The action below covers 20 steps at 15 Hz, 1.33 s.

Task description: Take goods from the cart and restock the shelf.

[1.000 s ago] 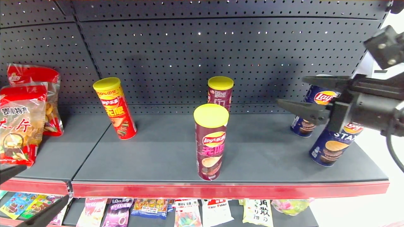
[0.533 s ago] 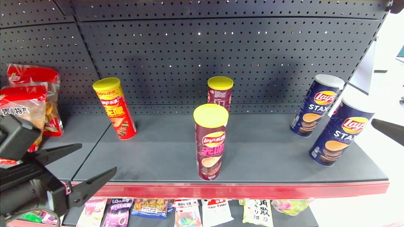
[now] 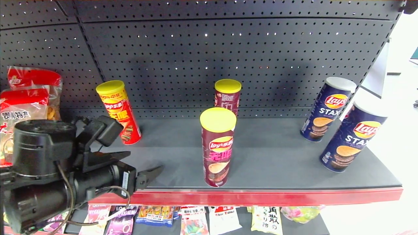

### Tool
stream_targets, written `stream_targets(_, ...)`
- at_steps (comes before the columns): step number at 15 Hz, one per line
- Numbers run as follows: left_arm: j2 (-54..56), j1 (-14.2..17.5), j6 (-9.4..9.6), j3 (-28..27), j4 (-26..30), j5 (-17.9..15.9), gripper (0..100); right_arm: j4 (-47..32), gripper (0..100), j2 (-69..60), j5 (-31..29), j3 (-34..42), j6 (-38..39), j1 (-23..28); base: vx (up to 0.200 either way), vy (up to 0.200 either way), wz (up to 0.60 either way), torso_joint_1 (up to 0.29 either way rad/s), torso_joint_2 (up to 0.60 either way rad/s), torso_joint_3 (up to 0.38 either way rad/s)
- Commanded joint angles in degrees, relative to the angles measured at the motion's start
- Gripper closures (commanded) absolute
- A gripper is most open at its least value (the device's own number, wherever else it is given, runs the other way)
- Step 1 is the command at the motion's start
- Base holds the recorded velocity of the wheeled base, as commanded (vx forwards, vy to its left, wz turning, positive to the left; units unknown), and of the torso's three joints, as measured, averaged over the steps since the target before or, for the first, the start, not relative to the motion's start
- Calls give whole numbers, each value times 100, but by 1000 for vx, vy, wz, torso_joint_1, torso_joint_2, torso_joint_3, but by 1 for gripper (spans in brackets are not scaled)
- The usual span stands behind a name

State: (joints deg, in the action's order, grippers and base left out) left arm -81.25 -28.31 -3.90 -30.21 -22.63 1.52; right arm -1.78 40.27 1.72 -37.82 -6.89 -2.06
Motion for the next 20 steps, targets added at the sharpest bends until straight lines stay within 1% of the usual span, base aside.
stream_targets(1,-629,-70,-102,-134,-5,23,0,2,0,-1,-5,29,-6,13,0,0,0,0,0,0)
stream_targets(5,-1077,-272,-111,-275,-14,-47,0,2,0,43,-5,64,3,13,0,0,0,0,0,0)
stream_targets(6,-1191,-333,-164,-328,-14,-56,0,2,0,52,-5,73,3,13,0,0,0,0,0,0)
stream_targets(8,-1341,-413,-190,-398,-23,-64,0,2,0,78,-5,90,3,13,0,0,0,0,0,0)
stream_targets(10,-1481,-474,-190,-539,-49,-126,0,2,0,78,-5,125,3,13,0,0,0,0,0,0)
stream_targets(12,-1736,-527,-199,-873,-49,-170,0,2,0,78,-5,134,3,13,0,0,0,0,0,0)
stream_targets(14,-1921,-641,-366,-1040,-49,-170,0,2,0,78,-5,134,12,13,0,0,0,0,0,0)
stream_targets(15,-1974,-711,-383,-1040,-49,-170,0,2,0,78,-5,125,12,13,0,0,0,0,0,0)
stream_targets(16,-1991,-755,-383,-1066,-49,-170,0,2,0,87,-5,125,21,13,0,0,0,0,0,0)
stream_targets(20,-2035,-764,-348,-1049,-49,-170,0,2,0,113,-5,143,30,13,0,0,0,0,0,0)
